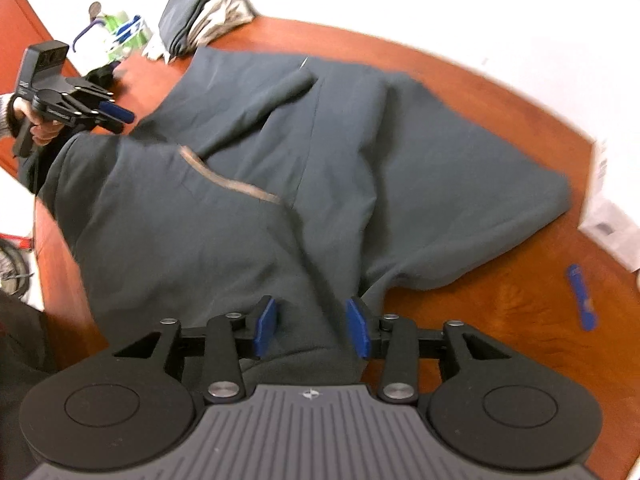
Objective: Fold clothes
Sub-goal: 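Open both tools and lay the folded jacket flat on the table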
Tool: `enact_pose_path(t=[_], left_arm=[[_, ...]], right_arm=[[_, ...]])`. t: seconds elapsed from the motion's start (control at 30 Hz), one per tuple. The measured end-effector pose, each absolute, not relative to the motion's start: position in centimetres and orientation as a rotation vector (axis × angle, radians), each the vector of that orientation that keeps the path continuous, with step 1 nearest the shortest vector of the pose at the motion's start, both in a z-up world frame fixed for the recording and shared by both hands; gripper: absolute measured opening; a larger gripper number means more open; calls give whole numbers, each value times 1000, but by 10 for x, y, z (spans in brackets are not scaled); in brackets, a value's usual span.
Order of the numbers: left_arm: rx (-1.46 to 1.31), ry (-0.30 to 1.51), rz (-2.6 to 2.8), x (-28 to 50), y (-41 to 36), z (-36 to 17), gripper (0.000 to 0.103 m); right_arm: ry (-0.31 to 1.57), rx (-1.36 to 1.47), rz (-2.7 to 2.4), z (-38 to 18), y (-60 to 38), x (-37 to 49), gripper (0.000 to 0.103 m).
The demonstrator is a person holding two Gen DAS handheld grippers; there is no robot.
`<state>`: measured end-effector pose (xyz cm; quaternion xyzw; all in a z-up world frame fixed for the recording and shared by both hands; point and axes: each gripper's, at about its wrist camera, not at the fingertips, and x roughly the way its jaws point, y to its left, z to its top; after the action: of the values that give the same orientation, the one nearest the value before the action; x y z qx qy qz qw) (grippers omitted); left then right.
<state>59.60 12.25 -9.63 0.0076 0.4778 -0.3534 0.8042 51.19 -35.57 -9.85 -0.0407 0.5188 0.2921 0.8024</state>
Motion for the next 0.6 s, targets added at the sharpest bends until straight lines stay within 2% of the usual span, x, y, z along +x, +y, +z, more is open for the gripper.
enact_pose_path(t=[0.13,0.2,0.4,0.47,0.6], left_arm=[[65,949,-746,581,129,-61,49],[98,928,-756,570,126,-51,54],[202,894,-800,525,107,-41,69],[199,893,-818,512,106,-42,78],[197,893,-845,485,101,-45,85]], right_arm=[[1040,-149,601,-72,-355,499,58],[1021,-170,603,-65,-353,493,64],[955,-273,626,-43,-330,456,78],[938,-303,633,-39,-323,443,82],[928,-350,664,-39,-308,422,84]])
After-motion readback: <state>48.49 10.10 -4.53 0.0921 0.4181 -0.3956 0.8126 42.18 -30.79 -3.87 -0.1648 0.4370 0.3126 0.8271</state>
